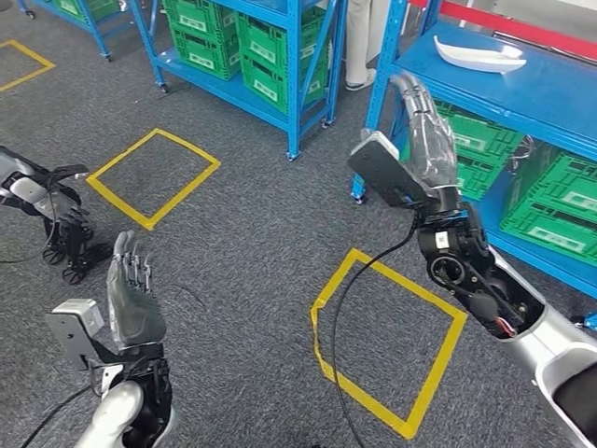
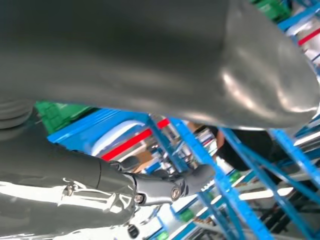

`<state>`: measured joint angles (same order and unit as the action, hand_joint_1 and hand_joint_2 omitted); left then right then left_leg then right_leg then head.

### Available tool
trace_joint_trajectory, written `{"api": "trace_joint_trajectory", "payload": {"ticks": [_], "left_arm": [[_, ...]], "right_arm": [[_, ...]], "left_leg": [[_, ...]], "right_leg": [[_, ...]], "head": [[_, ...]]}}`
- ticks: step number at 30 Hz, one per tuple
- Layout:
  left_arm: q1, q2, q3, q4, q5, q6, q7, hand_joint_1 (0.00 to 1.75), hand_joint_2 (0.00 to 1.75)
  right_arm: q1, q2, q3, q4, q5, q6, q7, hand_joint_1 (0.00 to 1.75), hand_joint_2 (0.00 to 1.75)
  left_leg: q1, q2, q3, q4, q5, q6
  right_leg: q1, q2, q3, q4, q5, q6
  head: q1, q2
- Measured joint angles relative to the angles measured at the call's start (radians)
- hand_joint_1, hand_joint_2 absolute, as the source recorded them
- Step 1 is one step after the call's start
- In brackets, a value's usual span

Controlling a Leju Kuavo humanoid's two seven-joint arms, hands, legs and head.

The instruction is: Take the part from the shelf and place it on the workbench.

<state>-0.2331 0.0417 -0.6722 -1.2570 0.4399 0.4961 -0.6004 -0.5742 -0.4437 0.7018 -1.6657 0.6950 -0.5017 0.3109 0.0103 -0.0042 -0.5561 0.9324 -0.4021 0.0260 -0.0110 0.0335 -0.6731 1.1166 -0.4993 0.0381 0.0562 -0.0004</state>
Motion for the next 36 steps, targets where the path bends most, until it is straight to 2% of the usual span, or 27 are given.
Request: {"api": "trace_joint_trajectory", "payload": {"ticks": [1, 2, 3, 4, 5, 6, 7, 9, 11, 12, 14, 16, 17, 18, 19, 20, 22, 24, 26, 27, 29, 31, 32, 33, 34, 35, 36], "left_arm": [[0.001, 0.000, 0.000, 0.000, 0.000, 0.000, 0.000, 0.00, 0.00], [0.002, 0.000, 0.000, 0.000, 0.000, -0.001, 0.000, 0.00, 0.00], [0.002, 0.000, 0.000, 0.000, 0.000, -0.001, 0.000, 0.00, 0.00], [0.002, 0.000, 0.000, 0.000, 0.000, -0.001, 0.000, 0.00, 0.00], [0.002, 0.000, 0.000, 0.000, 0.001, -0.001, 0.000, 0.00, 0.00], [0.002, 0.000, 0.000, 0.000, 0.001, -0.001, 0.000, 0.00, 0.00], [0.001, 0.000, 0.000, 0.000, 0.002, 0.000, 0.000, 0.00, 0.00], [0.000, 0.000, 0.000, 0.000, 0.003, 0.001, 0.000, 0.00, 0.00], [0.000, 0.000, 0.000, 0.000, 0.005, 0.004, 0.000, 0.00, 0.00], [-0.001, 0.000, 0.000, 0.000, 0.006, 0.005, 0.000, 0.00, 0.00], [-0.002, 0.000, 0.000, 0.000, 0.007, 0.005, 0.000, 0.00, 0.00], [-0.001, 0.001, 0.000, 0.000, 0.008, 0.005, -0.001, 0.00, 0.00], [0.001, 0.002, 0.000, 0.000, 0.008, 0.005, -0.001, 0.00, 0.00], [0.001, 0.003, 0.000, 0.000, 0.008, 0.005, -0.001, 0.00, 0.00], [0.002, 0.003, 0.000, 0.000, 0.009, 0.005, -0.001, 0.00, 0.00], [0.001, 0.003, 0.000, 0.000, 0.009, 0.005, -0.001, 0.00, 0.00], [0.001, 0.003, 0.000, 0.000, 0.009, 0.005, -0.001, 0.00, 0.00], [0.000, 0.004, 0.000, 0.000, 0.009, 0.005, -0.001, 0.00, 0.00], [-0.001, 0.003, 0.000, 0.000, 0.008, 0.006, -0.001, 0.00, 0.00], [-0.002, 0.002, 0.000, 0.000, 0.008, 0.007, -0.001, 0.00, 0.00], [-0.004, -0.001, 0.000, 0.000, 0.008, 0.009, 0.000, 0.00, 0.00], [-0.003, -0.001, 0.000, 0.000, 0.008, 0.012, 0.000, 0.00, 0.00], [-0.001, -0.001, 0.000, 0.000, 0.008, 0.014, 0.000, 0.00, 0.00], [0.000, 0.000, 0.000, 0.000, 0.009, 0.016, 0.001, 0.00, 0.00], [0.001, 0.000, 0.000, 0.000, 0.009, 0.017, 0.002, 0.00, 0.00], [0.001, -0.001, 0.000, 0.000, 0.009, 0.017, 0.003, 0.00, 0.00], [0.001, -0.001, 0.000, 0.000, 0.009, 0.018, 0.003, 0.00, 0.00]], "right_arm": [[0.002, 0.000, 0.000, 0.000, 0.000, 0.000, 0.000, 0.00, 0.00], [0.004, 0.000, 0.001, -0.001, 0.000, 0.000, 0.000, 0.00, 0.00], [0.005, 0.000, 0.001, -0.001, 0.000, 0.000, 0.000, 0.00, 0.00], [0.006, 0.000, 0.001, -0.001, 0.000, 0.000, 0.001, 0.00, 0.00], [0.006, 0.000, 0.000, -0.001, 0.000, 0.000, 0.002, 0.00, 0.00], [0.005, 0.000, 0.000, -0.001, 0.000, 0.000, 0.002, 0.00, 0.00], [0.006, 0.000, -0.001, -0.002, 0.001, 0.000, 0.003, 0.00, 0.00], [0.007, 0.000, -0.003, -0.005, 0.004, 0.000, 0.003, 0.00, 0.00], [0.010, 0.000, -0.005, -0.006, 0.006, 0.001, 0.003, 0.00, 0.00], [0.011, 0.000, -0.006, -0.007, 0.007, 0.001, 0.002, 0.00, 0.00], [0.011, 0.000, -0.008, -0.009, 0.008, 0.001, 0.002, 0.00, 0.00], [0.013, 0.000, -0.008, -0.010, 0.009, 0.001, 0.002, 0.00, 0.00], [0.015, 0.000, -0.007, -0.011, 0.009, 0.001, 0.002, 0.00, 0.00], [0.017, 0.000, -0.006, -0.011, 0.009, 0.001, 0.002, 0.00, 0.00], [0.019, 0.000, -0.006, -0.011, 0.009, 0.001, 0.002, 0.00, 0.00], [0.020, 0.000, -0.006, -0.011, 0.009, 0.000, 0.002, 0.00, 0.00], [0.021, 0.000, -0.006, -0.012, 0.009, 0.000, 0.002, 0.00, 0.00], [0.023, 0.000, -0.006, -0.012, 0.009, 0.000, 0.001, 0.00, 0.00], [0.027, 0.000, -0.008, -0.012, 0.009, 0.000, 0.000, 0.00, 0.00], [0.029, 0.000, -0.010, -0.013, 0.009, 0.000, -0.001, 0.00, 0.00], [0.029, -0.001, -0.015, -0.014, 0.009, 0.000, -0.005, 0.00, 0.00], [0.028, -0.001, -0.018, -0.014, 0.009, 0.001, -0.007, 0.00, 0.00], [0.030, -0.001, -0.018, -0.014, 0.009, 0.001, -0.007, 0.00, 0.00], [0.033, -0.001, -0.018, -0.014, 0.008, 0.002, -0.008, 0.00, 0.00], [0.034, -0.001, -0.018, -0.014, 0.007, 0.002, -0.008, 0.00, 0.00], [0.035, -0.001, -0.018, -0.014, 0.006, 0.002, -0.008, 0.00, 0.00], [0.035, -0.001, -0.019, -0.014, 0.004, 0.002, -0.009, 0.00, 0.00]], "left_leg": [[0.000, 0.014, 0.000, 0.000, -0.001, 0.000], [0.001, 0.027, 0.001, 0.000, -0.002, 0.000], [0.002, 0.040, 0.001, 0.001, -0.004, -0.002], [0.004, 0.052, 0.002, 0.002, -0.007, -0.005], [0.007, 0.064, 0.004, 0.004, -0.010, -0.010], [0.007, 0.074, 0.006, 0.007, -0.014, -0.016], [0.006, 0.082, 0.008, 0.012, -0.019, -0.022], [0.002, 0.098, 0.010, 0.017, -0.025, -0.034], [0.002, 0.115, 0.016, 0.019, -0.029, -0.045], [0.004, 0.108, 0.016, 0.030, -0.038, -0.050], [0.007, 0.064, -0.013, 0.112, -0.085, -0.056], [0.006, 0.021, -0.080, 0.256, -0.150, -0.055], [0.005, 0.014, -0.112, 0.314, -0.168, -0.053], [0.003, 0.012, -0.131, 0.340, -0.167, -0.049], [0.001, 0.009, -0.131, 0.322, -0.144, -0.042], [-0.002, 0.001, -0.113, 0.268, -0.105, -0.034], [-0.006, -0.047, -0.055, 0.116, -0.028, -0.015], [-0.008, -0.082, -0.022, 0.034, -0.002, -0.007], [-0.010, -0.066, -0.015, 0.021, -0.004, -0.007], [-0.008, -0.053, -0.010, 0.013, -0.001, -0.006], [-0.001, -0.026, 0.001, -0.006, 0.005, -0.002], [0.000, 0.000, 0.005, -0.013, 0.006, 0.001], [0.000, 0.014, 0.006, -0.013, 0.005, 0.001], [0.002, 0.028, 0.006, -0.012, 0.003, -0.001], [0.005, 0.041, 0.006, -0.010, 0.000, -0.004], [0.008, 0.053, 0.007, -0.006, -0.003, -0.008], [0.012, 0.064, 0.008, 0.000, -0.009, -0.015]], "right_leg": [[-0.003, -0.015, -0.034, 0.071, -0.029, 0.005], [-0.007, -0.022, -0.057, 0.119, -0.042, 0.010], [-0.011, -0.026, -0.062, 0.130, -0.037, 0.015], [-0.014, -0.032, -0.047, 0.099, -0.013, 0.020], [-0.018, -0.043, -0.013, 0.033, 0.022, 0.024], [-0.018, -0.066, 0.028, -0.045, 0.052, 0.029], [-0.016, -0.081, 0.061, -0.109, 0.075, 0.026], [-0.009, -0.091, 0.087, -0.164, 0.086, 0.011], [-0.007, -0.065, 0.085, -0.162, 0.086, -0.009], [-0.008, -0.053, 0.086, -0.163, 0.087, -0.016], [-0.011, -0.034, 0.091, -0.164, 0.089, -0.029], [-0.008, -0.013, 0.091, -0.164, 0.089, -0.037], [-0.005, -0.001, 0.091, -0.164, 0.089, -0.039], [-0.002, 0.013, 0.092, -0.164, 0.089, -0.040], [0.000, 0.027, 0.092, -0.164, 0.089, -0.041], [0.001, 0.041, 0.093, -0.164, 0.089, -0.041], [0.002, 0.067, 0.093, -0.164, 0.089, -0.040], [-0.001, 0.090, 0.088, -0.163, 0.090, -0.036], [-0.004, 0.115, 0.082, -0.166, 0.094, -0.025], [-0.004, 0.112, 0.079, -0.165, 0.092, -0.020], [0.002, 0.062, 0.056, -0.116, 0.058, -0.011], [0.000, -0.003, -0.004, 0.013, -0.007, -0.003], [-0.004, -0.015, -0.035, 0.078, -0.029, 0.002], [-0.009, -0.023, -0.054, 0.114, -0.035, 0.007], [-0.013, -0.028, -0.053, 0.111, -0.021, 0.013], [-0.018, -0.037, -0.032, 0.068, 0.009, 0.020], [-0.022, -0.053, 0.004, -0.004, 0.046, 0.027]], "head": [[0.004, 0.000], [0.007, 0.000], [0.009, 0.000], [0.012, 0.000], [0.015, 0.000], [0.019, 0.000], [0.023, 0.000], [0.023, 0.000], [0.014, 0.000], [0.010, 0.000], [-0.003, 0.000], [-0.016, 0.000], [-0.019, 0.000], [-0.021, 0.000], [-0.022, 0.000], [-0.022, 0.000], [-0.023, 0.000], [-0.023, 0.000], [-0.023, 0.000], [-0.023, 0.000], [-0.012, 0.000], [0.001, 0.000], [0.004, 0.000], [0.006, 0.000], [0.008, 0.000], [0.010, 0.000], [0.013, 0.000]]}}
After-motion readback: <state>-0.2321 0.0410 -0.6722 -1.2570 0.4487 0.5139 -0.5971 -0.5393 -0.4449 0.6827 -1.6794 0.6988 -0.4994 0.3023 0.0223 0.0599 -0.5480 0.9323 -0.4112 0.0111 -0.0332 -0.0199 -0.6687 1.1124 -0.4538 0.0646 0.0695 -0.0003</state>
